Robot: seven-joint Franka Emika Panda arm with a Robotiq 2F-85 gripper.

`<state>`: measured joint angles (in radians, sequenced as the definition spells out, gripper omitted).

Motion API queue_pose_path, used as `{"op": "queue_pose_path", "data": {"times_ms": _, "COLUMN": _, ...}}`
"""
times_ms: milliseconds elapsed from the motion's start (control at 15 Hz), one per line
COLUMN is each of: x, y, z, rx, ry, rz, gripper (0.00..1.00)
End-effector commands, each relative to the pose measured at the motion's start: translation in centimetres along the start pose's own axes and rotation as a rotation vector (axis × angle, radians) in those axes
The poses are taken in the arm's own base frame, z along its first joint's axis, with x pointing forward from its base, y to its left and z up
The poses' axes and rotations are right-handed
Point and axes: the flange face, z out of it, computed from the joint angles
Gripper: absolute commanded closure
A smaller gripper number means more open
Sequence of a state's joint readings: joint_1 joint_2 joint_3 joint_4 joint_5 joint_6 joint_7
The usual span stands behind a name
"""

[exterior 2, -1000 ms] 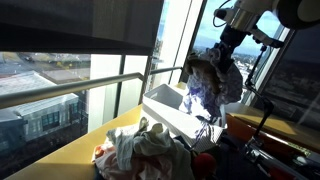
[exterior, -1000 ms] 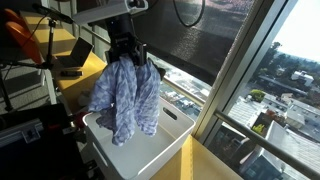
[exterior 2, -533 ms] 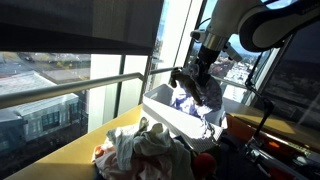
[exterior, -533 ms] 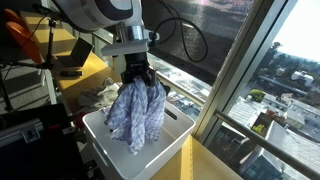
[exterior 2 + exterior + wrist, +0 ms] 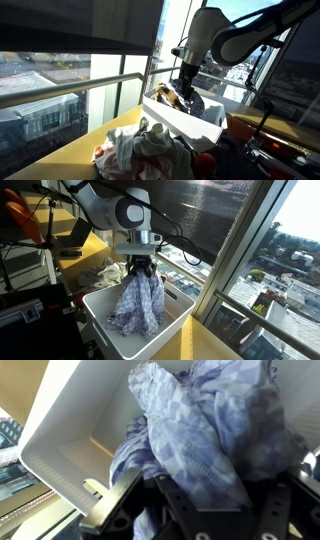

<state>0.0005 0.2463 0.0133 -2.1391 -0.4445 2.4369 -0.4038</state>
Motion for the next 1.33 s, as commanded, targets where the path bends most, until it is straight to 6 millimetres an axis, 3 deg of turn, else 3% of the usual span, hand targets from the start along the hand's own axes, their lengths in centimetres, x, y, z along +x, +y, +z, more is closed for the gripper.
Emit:
{"op": "queue_pose_path", "data": {"times_ms": 0, "x": 0.4, "y": -0.4, "z": 0.3, "rx": 0.009, "ry": -0.002, "rz": -0.007, "gripper": 0.79}}
{"op": "queue_pose_path", "data": {"times_ms": 200, "x": 0.1, "y": -0.2, "z": 0.6, "rx": 0.01, "ry": -0.007, "rz": -0.001, "gripper": 0.6}}
{"op": "queue_pose_path", "data": {"times_ms": 667, "x": 0.1, "y": -0.1, "z": 0.6, "rx": 0.009, "ry": -0.007, "rz": 0.001, "gripper": 0.6}}
{"op": "queue_pose_path", "data": {"times_ms": 733, "x": 0.1, "y": -0.1, "z": 0.6, "rx": 0.009, "ry": -0.007, "rz": 0.001, "gripper": 0.35}}
{"op": "queue_pose_path", "data": {"times_ms": 867, "x": 2.3, "y": -2.1, "z": 0.0, "rx": 0.009, "ry": -0.001, "rz": -0.028, "gripper": 0.27}}
{"op": "queue_pose_path", "data": {"times_ms": 1133, "x": 7.6, "y": -6.8, "z": -3.0, "rx": 0.023, "ry": 0.058, "rz": -0.089, "gripper": 0.0}}
{"op": "queue_pose_path", "data": {"times_ms": 1267, "x": 10.5, "y": -9.0, "z": -4.9, "rx": 0.022, "ry": 0.097, "rz": -0.123, "gripper": 0.0}}
